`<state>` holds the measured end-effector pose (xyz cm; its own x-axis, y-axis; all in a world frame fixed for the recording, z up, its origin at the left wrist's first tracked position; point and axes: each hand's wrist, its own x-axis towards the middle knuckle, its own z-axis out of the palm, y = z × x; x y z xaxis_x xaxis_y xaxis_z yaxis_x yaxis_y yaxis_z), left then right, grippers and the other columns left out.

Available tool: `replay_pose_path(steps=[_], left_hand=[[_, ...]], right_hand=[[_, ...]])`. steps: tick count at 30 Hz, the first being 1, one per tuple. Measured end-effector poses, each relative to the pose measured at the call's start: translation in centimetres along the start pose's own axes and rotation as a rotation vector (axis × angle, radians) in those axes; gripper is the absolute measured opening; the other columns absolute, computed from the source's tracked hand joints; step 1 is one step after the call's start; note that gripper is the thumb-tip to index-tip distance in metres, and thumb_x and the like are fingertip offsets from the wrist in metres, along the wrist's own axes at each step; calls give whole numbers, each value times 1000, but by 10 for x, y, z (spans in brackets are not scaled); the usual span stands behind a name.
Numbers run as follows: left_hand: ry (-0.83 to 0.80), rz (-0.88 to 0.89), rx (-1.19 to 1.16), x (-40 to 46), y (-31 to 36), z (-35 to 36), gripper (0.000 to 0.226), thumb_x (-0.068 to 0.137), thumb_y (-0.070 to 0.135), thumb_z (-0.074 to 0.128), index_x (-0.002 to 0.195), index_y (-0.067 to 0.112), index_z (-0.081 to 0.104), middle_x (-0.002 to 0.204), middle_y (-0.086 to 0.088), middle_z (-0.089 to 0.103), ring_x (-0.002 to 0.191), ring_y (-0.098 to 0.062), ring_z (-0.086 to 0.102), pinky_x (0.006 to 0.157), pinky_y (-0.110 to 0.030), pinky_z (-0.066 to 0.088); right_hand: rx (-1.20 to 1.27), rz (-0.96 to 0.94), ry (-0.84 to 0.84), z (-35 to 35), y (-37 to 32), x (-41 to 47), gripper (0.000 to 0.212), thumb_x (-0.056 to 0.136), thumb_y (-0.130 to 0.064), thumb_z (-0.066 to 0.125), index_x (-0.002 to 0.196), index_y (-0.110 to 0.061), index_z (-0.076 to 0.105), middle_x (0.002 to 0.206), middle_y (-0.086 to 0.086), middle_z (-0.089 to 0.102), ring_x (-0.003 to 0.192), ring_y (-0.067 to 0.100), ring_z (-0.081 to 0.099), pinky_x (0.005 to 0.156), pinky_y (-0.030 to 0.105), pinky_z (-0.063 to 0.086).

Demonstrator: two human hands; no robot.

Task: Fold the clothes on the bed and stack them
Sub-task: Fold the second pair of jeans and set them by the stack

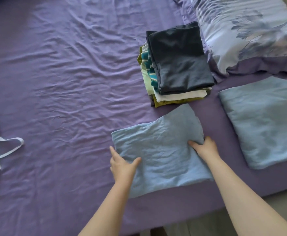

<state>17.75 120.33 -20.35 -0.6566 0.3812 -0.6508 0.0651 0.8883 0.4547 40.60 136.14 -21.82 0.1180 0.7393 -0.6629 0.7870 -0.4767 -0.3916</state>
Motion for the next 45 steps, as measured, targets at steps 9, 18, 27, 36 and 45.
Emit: replay_pose_path(steps=[9,18,27,36,45], left_hand=[[-354,-209,-625,-3,4,-37,26,81,19,75,104,9,68,85,-2,75,73,-19,72,56,-28,55],[-555,-49,-719,-48,56,-24,25,96,11,55,120,7,57,108,-12,69,89,-27,68,70,-39,55],[-903,10,-797,-95,140,54,31,99,11,47,127,20,54,114,-5,70,101,-24,68,78,-41,57],[-988,13,-814,-139,222,164,31,101,17,44,129,25,53,122,-3,66,110,-24,64,87,-48,54],[-920,-100,-816,-136,236,246,31,100,17,48,130,23,51,122,-5,66,109,-26,65,83,-46,55]], right_hand=[[314,-55,-61,-19,-8,-34,33,76,-31,77,99,-12,63,98,7,69,91,28,66,88,47,53],[101,-207,308,-102,-1,-66,32,82,-36,70,96,-16,49,91,0,58,77,19,52,60,30,37],[-35,-255,430,-225,36,-26,33,96,-32,50,120,-9,45,111,12,59,84,25,49,67,36,37],[-136,-285,402,-340,87,51,51,94,-11,46,144,-9,35,135,21,43,121,36,43,96,41,37],[-157,-309,343,-368,129,120,54,92,-5,51,144,-5,35,139,21,43,125,36,42,102,37,32]])
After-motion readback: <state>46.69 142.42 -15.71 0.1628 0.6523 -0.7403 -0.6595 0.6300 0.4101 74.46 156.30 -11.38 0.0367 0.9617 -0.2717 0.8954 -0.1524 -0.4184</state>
